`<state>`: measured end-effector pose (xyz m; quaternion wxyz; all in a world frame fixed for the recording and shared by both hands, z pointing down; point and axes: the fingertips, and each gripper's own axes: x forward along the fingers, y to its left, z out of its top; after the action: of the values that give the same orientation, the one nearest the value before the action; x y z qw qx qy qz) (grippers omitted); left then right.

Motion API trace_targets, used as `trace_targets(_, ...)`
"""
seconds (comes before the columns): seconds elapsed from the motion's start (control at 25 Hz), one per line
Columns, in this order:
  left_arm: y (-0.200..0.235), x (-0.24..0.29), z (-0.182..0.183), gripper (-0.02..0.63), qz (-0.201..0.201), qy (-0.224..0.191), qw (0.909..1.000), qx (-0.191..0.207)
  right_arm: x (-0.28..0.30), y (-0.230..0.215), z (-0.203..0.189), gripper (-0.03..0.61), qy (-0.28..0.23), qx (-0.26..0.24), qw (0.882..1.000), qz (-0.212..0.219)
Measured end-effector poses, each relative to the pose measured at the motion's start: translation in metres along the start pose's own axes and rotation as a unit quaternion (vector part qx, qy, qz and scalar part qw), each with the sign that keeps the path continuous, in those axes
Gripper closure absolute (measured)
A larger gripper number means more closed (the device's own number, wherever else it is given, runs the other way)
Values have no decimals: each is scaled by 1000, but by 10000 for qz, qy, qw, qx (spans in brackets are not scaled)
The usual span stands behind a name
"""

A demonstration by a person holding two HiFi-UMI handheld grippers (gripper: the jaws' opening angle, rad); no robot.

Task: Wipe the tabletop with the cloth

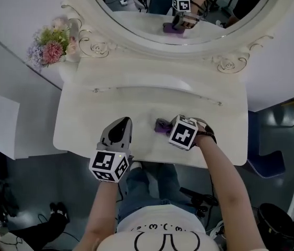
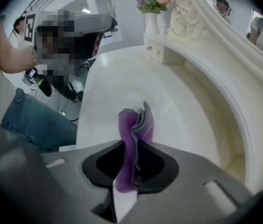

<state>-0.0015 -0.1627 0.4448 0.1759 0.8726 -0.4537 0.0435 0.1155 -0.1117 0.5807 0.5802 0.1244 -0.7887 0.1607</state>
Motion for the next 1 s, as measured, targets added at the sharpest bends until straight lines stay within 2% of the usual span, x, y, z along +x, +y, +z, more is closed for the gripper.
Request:
trace_targets(0.24,-16,-1,1,611,-232,-43,9997,36,2,66,-14,509,172,144,9967,784)
trace_targets(0.48,-27,-3,-1,611,-411,-8,9991,82,3,138,-23,509,111,104,9854,1696)
trace_targets(0.64,-34,0,1,611,-509,1,9986,143,0,161,-30,508,36,95,9804,1969)
trace_targets(0.72,-38,4,4,611,-554,-14,9983,180,-10,155,-25,508,-303,241,9802,1940)
trace_targets(0.8,-40,7,5,611,-576,-26,9981,203,-27,133,-17,508,-699,441,9819,1705)
trace_targets(0.88,-41,10,7,611,-572,-33,9981,212,-44,98,-16,507,-941,565,9866,1204)
trace_targets(1.0,-43,12,5,611,-530,1,9983,225,-62,38,-24,506,-961,588,9934,229)
